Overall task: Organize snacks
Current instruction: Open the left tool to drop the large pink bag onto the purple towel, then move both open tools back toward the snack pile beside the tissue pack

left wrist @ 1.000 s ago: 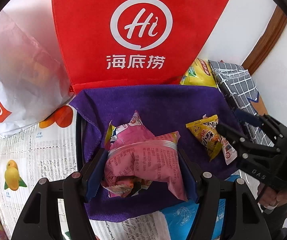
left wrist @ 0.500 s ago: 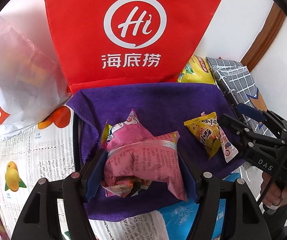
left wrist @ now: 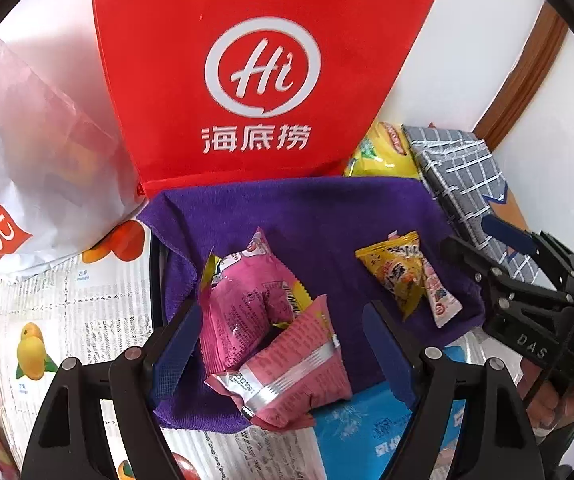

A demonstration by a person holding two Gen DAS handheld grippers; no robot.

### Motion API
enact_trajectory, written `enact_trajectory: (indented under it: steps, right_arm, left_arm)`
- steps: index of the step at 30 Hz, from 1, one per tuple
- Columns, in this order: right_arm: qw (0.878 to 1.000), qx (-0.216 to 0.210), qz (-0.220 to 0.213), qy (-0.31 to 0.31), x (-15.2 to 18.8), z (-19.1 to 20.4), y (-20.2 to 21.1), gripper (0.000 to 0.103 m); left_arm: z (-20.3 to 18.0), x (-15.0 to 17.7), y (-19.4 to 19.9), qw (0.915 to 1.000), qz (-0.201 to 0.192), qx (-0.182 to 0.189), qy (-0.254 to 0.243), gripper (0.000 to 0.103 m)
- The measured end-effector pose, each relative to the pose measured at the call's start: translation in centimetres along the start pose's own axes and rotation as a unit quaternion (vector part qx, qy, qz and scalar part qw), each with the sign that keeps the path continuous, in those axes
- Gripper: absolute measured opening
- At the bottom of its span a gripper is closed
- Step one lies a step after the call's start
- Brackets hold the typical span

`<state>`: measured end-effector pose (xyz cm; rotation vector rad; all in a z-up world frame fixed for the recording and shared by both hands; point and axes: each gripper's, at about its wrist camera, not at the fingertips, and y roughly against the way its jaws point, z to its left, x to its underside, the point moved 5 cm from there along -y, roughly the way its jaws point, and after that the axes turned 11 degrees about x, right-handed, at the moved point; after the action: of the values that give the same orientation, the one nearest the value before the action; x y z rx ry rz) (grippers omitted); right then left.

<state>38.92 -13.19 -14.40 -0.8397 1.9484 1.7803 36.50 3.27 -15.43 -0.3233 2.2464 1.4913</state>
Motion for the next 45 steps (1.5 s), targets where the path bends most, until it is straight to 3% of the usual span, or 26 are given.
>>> enact_trajectory:
  steps: [12,22,28,36,43,45]
  right_arm:
    - [0.998,0.047,-0.002,-0.030,3.8,-0.9,5.2,0.084]
    - [0.996,0.061,0.003,-0.058,7.3,-2.3,8.4,0.084]
    - [0.995,0.074,-0.010,-0.070,9.3,-2.9,10.5,0.084]
    - [0.997,0.043,0.026,-0.065,12.2,-2.1,10.3,0.084]
    - [0.994,0.000,0.051,-0.094,14.8,-1.3,9.8,0.084]
    - [0.993,-0.014,0.056,-0.099,15.4,-0.8,9.7,0.079]
  left_arm:
    - [-2.6,0.2,2.3,0.9994,-0.015,0.009,-0.029,0.081]
    - [-4.0,0.4,5.5,0.9978,-0.048,0.004,-0.047,0.081]
    - [-5.2,0.8,7.2,0.9961,-0.064,0.019,-0.057,0.081]
    - [-3.9,2.8,9.8,0.9962,-0.068,0.012,-0.053,0.080]
    - [-1.8,5.6,11.1,0.9966,-0.072,-0.018,-0.038,0.080]
    - [-1.3,6.7,11.2,0.9969,-0.068,-0.022,-0.033,0.080]
